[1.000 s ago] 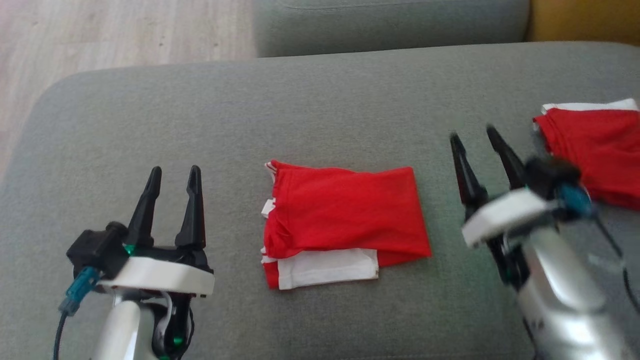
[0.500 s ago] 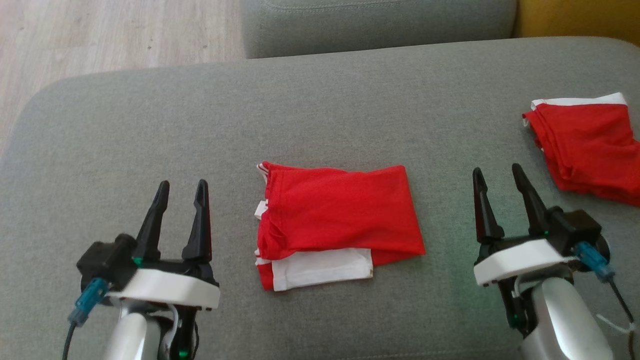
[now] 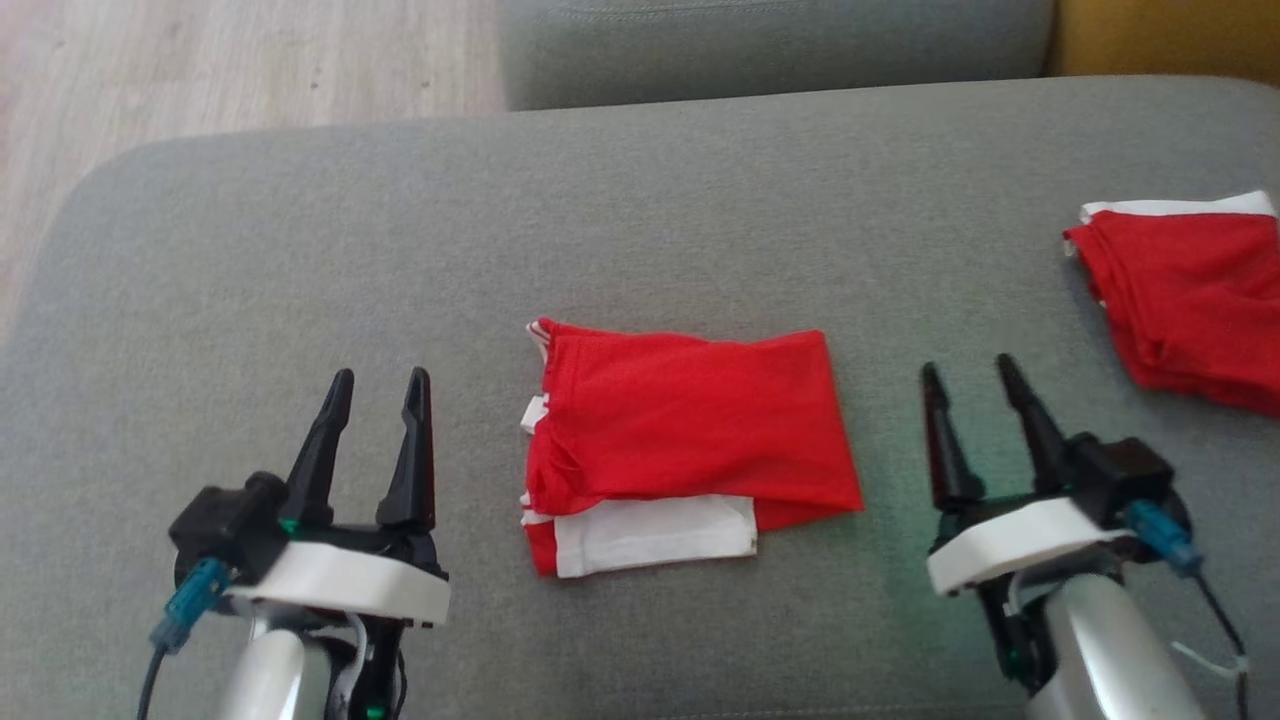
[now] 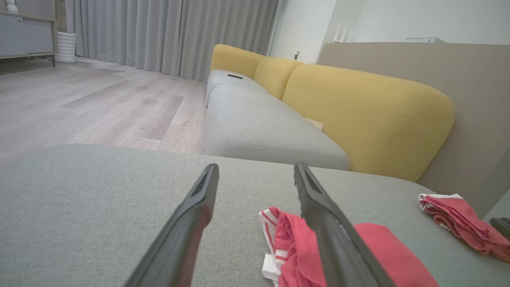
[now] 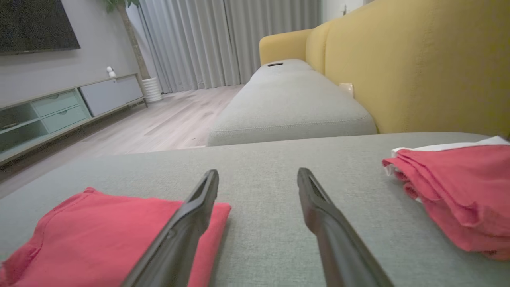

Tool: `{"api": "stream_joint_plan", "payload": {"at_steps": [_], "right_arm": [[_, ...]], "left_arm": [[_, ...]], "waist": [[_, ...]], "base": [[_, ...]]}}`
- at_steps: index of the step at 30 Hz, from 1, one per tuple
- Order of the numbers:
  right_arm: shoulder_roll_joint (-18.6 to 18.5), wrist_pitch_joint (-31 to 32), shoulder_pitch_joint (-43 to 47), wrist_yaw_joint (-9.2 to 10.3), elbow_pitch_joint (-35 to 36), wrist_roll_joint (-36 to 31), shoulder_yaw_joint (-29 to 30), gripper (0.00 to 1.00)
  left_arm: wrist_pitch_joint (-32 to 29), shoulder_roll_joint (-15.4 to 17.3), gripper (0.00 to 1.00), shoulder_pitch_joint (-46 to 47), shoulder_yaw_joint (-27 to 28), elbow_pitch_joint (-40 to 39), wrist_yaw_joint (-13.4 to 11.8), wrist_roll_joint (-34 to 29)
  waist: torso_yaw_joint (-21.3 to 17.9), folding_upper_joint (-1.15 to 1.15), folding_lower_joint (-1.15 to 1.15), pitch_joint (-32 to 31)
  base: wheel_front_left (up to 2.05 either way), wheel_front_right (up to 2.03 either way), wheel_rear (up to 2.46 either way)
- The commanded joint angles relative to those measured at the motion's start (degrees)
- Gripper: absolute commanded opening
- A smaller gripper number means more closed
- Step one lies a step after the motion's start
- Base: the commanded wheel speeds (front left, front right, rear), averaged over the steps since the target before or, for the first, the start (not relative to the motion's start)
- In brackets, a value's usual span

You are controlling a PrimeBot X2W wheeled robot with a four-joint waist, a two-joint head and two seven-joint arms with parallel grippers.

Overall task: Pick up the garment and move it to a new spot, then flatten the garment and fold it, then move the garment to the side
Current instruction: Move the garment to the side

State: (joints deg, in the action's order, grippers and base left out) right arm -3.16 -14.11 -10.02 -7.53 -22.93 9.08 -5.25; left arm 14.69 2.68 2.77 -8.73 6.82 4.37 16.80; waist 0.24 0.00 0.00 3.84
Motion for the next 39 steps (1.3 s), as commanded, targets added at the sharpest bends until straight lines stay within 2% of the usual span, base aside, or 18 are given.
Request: {"api": "stream_joint_plan", "payload": {"at_steps": [1, 9, 18, 19, 25, 26, 27, 28, 35, 39], "right_arm": [[0.27, 0.30, -1.59, 0.04, 1.33, 0.17, -2.15, 1.00], [0.28, 5.29, -4.33, 0.04, -3.57, -1.06, -3.66, 1.00], [0.28, 10.92, -7.57, 0.04, -10.47, 4.08, -6.10, 1.00], [0.28, 12.30, -8.06, 0.04, -12.19, 6.22, -6.80, 1.00], [0.28, 15.15, -9.11, 0.04, -15.66, 10.02, -10.59, 1.00], [0.28, 15.16, -9.36, 0.04, -16.02, 9.89, -11.06, 0.66], [0.28, 14.88, -9.69, 0.04, -16.21, 9.43, -11.54, 0.13], [0.28, 14.42, -10.01, 0.04, -16.28, 8.98, -11.85, 0.00], [0.20, 10.20, -13.37, 0.04, -15.53, -0.84, -11.35, 0.00], [-2.37, 9.18, -15.56, 0.04, -12.95, -6.29, -11.87, 0.00]], "left_arm": [[0.30, 0.20, 1.00, 2.51, 1.35, -1.71, 0.07, 0.20], [0.30, 0.20, 1.00, 4.13, 0.18, -1.33, 0.35, 0.92], [0.30, 0.20, 1.00, 5.64, -0.67, -0.76, 0.51, 1.41], [0.30, 0.20, 1.00, 5.82, -0.75, -0.75, 0.42, 1.54], [0.30, 0.20, 1.00, 5.77, -0.44, -0.71, 0.24, 1.52], [0.30, 0.20, 1.00, 5.72, -0.33, -0.74, 0.18, 1.47], [0.30, 0.20, 1.00, 5.68, -0.22, -0.78, 0.15, 1.43], [0.30, 0.20, 1.00, 5.65, -0.14, -0.85, 0.16, 1.37], [0.30, 0.20, 1.00, 5.73, -0.29, -1.50, 0.60, 0.29], [0.30, 0.20, 1.00, 6.45, -1.50, -2.52, 0.82, -0.40]], "waist": [[0.57, 0.00, 0.00, 0.58], [3.63, 0.00, 0.00, 3.69], [6.58, 0.00, 0.00, 5.49], [7.09, 0.00, 0.00, 5.62], [7.33, 0.00, 0.00, 5.54], [7.16, 0.00, 0.00, 5.48], [6.91, 0.00, 0.00, 5.38], [6.62, 0.00, 0.00, 5.30], [2.68, 0.00, 0.00, 4.55], [-0.70, 0.00, 0.00, 4.25]], "base": [[0.00, 0.00, 0.00], [0.00, 0.00, 0.00], [0.00, 0.00, 0.00], [0.00, 0.00, 0.00], [0.00, 0.00, 0.00], [0.00, 0.00, 0.00], [0.00, 0.00, 0.00], [0.00, 0.00, 0.00], [0.00, 0.00, 0.00], [0.00, 0.00, 0.00]]}}
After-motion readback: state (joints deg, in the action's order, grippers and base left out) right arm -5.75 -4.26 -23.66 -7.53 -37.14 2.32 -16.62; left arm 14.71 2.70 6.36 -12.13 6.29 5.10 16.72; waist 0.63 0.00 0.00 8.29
